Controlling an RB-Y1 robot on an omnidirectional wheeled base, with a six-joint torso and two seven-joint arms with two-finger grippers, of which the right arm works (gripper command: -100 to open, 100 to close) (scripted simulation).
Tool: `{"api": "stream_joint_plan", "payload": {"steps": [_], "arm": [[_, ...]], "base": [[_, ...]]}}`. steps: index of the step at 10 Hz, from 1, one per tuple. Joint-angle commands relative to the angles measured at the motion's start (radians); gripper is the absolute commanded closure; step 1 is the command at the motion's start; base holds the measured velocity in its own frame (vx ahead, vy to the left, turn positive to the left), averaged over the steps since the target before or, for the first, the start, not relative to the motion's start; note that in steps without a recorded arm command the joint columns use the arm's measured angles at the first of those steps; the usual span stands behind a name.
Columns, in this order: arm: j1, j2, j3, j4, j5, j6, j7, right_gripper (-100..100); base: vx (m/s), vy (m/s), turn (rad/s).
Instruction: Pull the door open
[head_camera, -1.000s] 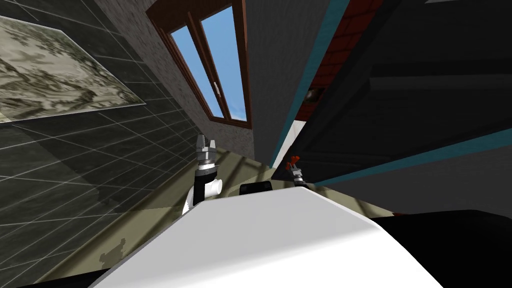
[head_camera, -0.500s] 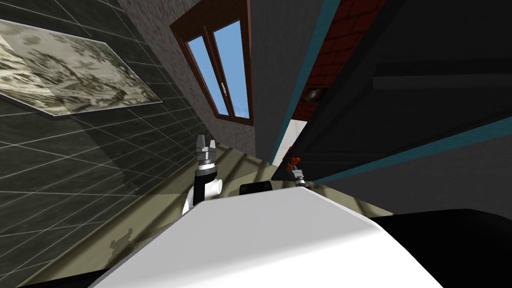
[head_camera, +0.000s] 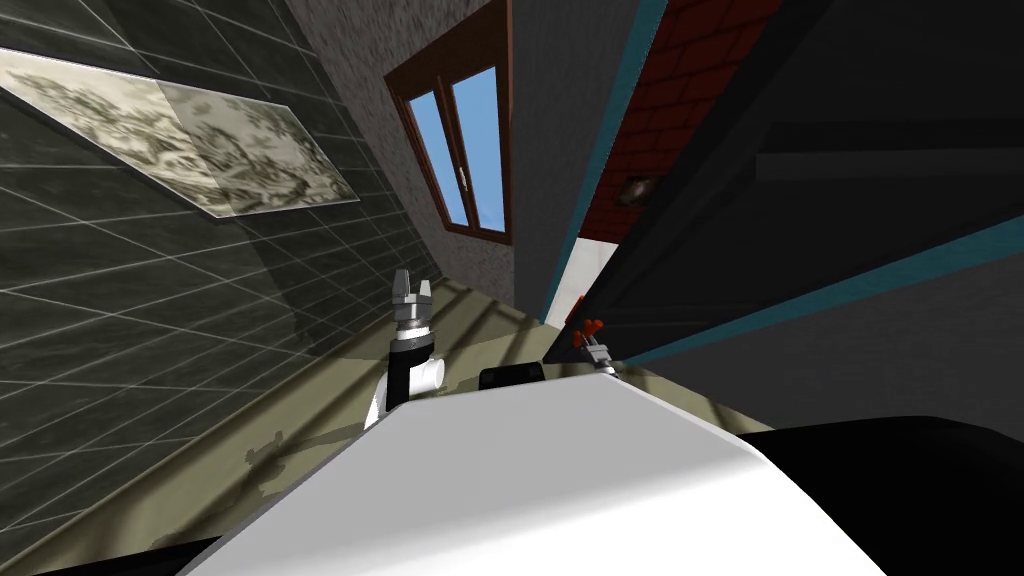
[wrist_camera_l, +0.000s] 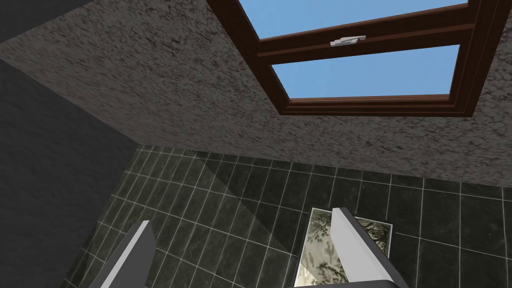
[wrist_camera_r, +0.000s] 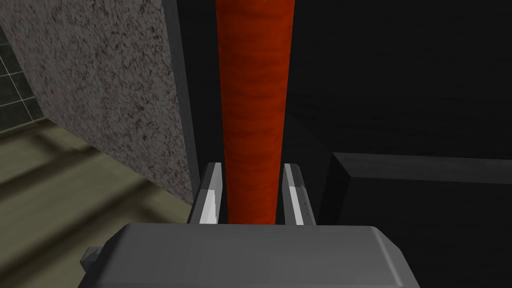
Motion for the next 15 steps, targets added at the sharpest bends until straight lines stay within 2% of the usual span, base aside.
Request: {"api": "stream_joint_plan", "payload": {"steps": [1,2,4,9,10,11,15], "arm": [[0.0,0.0,0.0,0.0,0.0,0.0,0.0,100],[0.001,-0.006,0.016,0.014,0.006,-0.018,-0.015,100],[-0.001,-0.011,0.024,0.025,0.01,-0.03,-0.025,100],[-0.007,-0.031,0.059,0.066,0.023,-0.081,-0.066,100],[-0.008,-0.034,0.064,0.071,0.025,-0.088,-0.071,100],[-0.008,-0.033,0.06,0.069,0.023,-0.082,-0.067,100],[-0.02,-0.04,0.083,0.102,0.035,-0.109,-0.094,100]], "base": [[-0.095,-0.026,0.022],[-0.173,-0.002,0.156],[-0.195,-0.06,0.128],[-0.239,-0.045,0.148],[-0.215,-0.058,0.102],[-0.093,-0.026,0.02],[-0.199,-0.06,0.155]]}}
